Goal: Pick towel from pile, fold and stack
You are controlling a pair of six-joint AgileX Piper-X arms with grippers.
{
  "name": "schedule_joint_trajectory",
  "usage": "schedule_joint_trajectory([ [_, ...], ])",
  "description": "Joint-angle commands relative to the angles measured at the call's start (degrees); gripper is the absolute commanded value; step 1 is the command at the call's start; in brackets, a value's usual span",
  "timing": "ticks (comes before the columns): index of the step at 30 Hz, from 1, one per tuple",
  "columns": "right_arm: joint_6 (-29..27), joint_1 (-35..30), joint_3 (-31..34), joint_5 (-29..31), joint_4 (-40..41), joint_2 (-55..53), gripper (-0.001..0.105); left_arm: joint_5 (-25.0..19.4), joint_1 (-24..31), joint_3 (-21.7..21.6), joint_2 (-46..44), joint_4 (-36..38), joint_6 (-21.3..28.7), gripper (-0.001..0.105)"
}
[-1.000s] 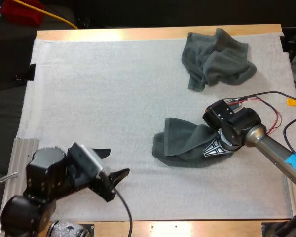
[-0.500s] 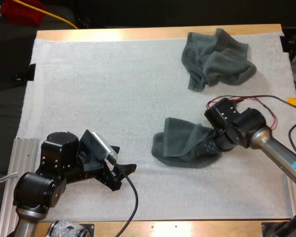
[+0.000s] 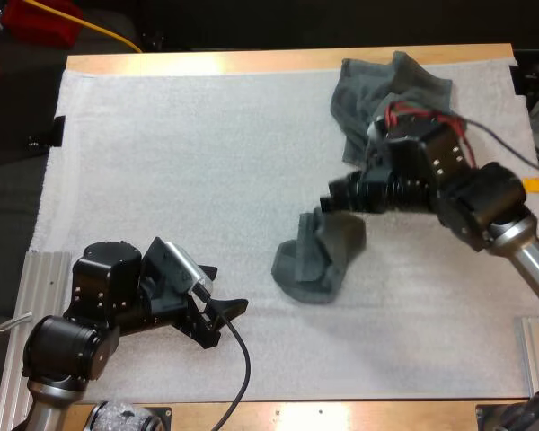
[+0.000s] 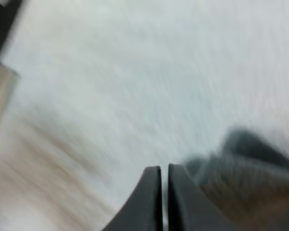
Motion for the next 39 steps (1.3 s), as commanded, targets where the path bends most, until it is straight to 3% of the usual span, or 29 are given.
schedule_joint_trajectory([
  [1, 2.0, 0.1, -1.8, -2.1, -2.6, -0.5, 0.001, 0.5, -0.3, -0.4, -0.4, 0.0, -0.1, 0.069],
  [6, 7.5, 1.5, -3.1, -4.9, -13.2, -0.5, 0.001, 0.5, -0.3, -0.4, -0.4, 0.3, -0.1, 0.069],
  [14, 5.0, 2.1, -3.1, -2.0, -5.9, -0.2, 0.004, 0.5, -0.3, -0.4, -0.4, 1.6, -0.1, 0.069],
  [17, 2.4, 2.1, -3.1, -1.9, -0.2, -0.2, 0.016, 0.5, -0.3, -0.4, -0.4, 1.7, -0.1, 0.069],
  [22, -2.1, 2.1, -3.1, 1.6, 10.5, -0.2, 0.048, 0.5, -0.3, -0.4, -0.4, 1.7, -0.1, 0.069],
  [23, -5.5, 2.1, -3.1, 3.5, 18.1, -0.2, 0.055, 0.5, -0.3, -0.4, -0.4, 1.7, -0.1, 0.069],
  [26, -6.1, 2.3, 0.1, 5.7, 22.1, -0.2, 0.055, 0.5, -0.3, -0.4, -0.4, 1.7, -0.1, 0.069],
  [32, -3.3, 5.9, 12.2, 8.2, 15.9, -0.2, 0.055, 0.5, -0.3, -0.4, -0.4, 1.7, -0.1, 0.069],
  [33, 0.3, 6.7, 16.8, 8.2, 10.4, -0.2, 0.055, 0.5, -0.3, -0.4, -0.4, 1.7, -0.1, 0.069],
  [39, 8.5, 6.7, 25.2, 7.8, -0.1, -0.2, 0.055, 0.5, -0.3, -0.4, -0.4, 1.7, 0.0, 0.069],
])
